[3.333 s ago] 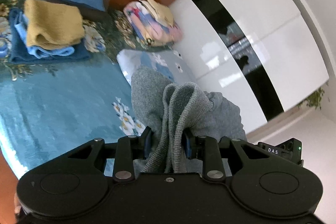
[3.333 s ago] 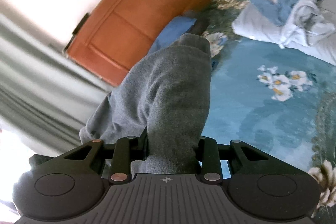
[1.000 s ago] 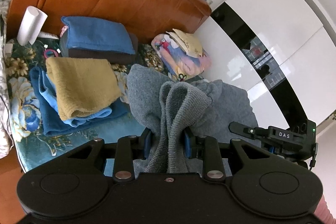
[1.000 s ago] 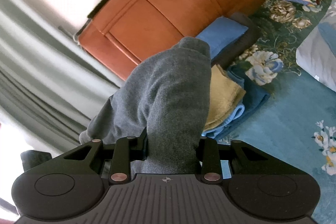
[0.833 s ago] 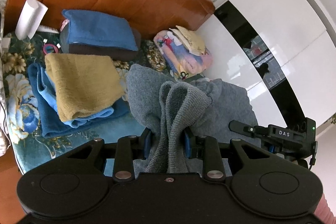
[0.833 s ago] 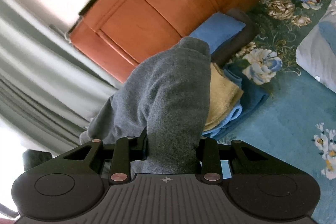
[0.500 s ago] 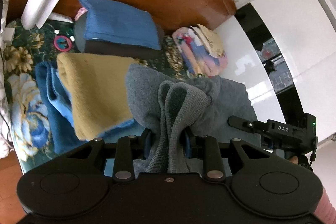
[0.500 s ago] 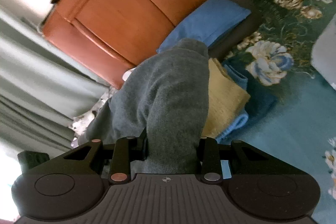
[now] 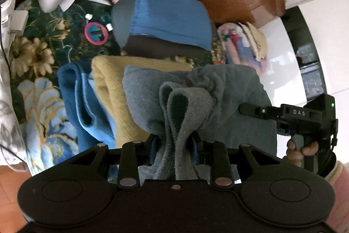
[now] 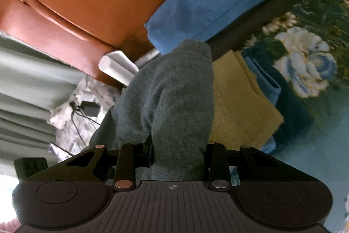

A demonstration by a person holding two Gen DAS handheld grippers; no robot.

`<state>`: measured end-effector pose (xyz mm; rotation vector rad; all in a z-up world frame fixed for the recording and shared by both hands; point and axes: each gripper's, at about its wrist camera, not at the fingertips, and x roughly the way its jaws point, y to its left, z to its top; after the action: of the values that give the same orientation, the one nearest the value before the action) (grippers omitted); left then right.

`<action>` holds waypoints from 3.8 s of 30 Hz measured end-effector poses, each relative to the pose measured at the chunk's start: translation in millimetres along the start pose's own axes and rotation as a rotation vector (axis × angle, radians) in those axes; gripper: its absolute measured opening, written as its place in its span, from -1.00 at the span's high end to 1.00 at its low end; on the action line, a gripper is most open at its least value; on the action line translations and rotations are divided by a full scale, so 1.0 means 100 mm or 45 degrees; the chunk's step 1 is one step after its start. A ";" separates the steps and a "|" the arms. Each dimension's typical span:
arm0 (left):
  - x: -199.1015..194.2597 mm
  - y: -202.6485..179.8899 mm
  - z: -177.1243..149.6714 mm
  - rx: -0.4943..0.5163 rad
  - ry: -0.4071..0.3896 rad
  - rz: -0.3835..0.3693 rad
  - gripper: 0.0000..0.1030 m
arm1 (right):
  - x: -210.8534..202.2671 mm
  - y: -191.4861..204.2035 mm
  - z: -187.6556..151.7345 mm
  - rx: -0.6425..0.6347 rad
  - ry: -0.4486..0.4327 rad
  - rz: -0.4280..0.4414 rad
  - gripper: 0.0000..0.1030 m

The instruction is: Fold clothes

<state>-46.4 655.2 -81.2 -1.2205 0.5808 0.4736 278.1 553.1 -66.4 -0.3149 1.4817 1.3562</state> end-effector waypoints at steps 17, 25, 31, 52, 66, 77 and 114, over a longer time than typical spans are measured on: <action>0.63 0.33 0.51 -0.060 0.065 0.045 0.46 | 0.77 -0.44 0.68 0.061 0.144 -0.003 0.43; 0.62 0.43 0.50 -0.074 0.065 0.060 0.46 | 1.00 -0.54 0.71 0.099 0.168 0.029 0.39; 0.70 0.55 0.48 -0.107 0.071 0.092 0.44 | 1.15 -0.65 0.72 0.136 0.202 0.013 0.30; 0.68 0.53 0.51 -0.114 0.055 0.162 0.27 | 1.03 -0.62 0.66 0.090 0.182 -0.072 -0.04; 0.24 0.32 0.51 -0.127 -0.091 0.155 0.06 | 0.21 -0.60 0.48 0.105 -0.049 -0.076 -0.27; 0.01 -0.18 0.16 -0.025 -0.128 0.103 -0.28 | -0.39 -0.31 -0.07 0.054 -0.209 0.016 -0.74; -0.62 -1.83 -2.66 0.427 -0.179 0.210 -0.95 | -2.19 -0.08 -3.86 -0.078 -0.603 -0.057 -0.99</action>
<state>-21.3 346.9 29.8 -0.8176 0.6151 0.5702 180.6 131.1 28.0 -0.0557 1.0351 1.3300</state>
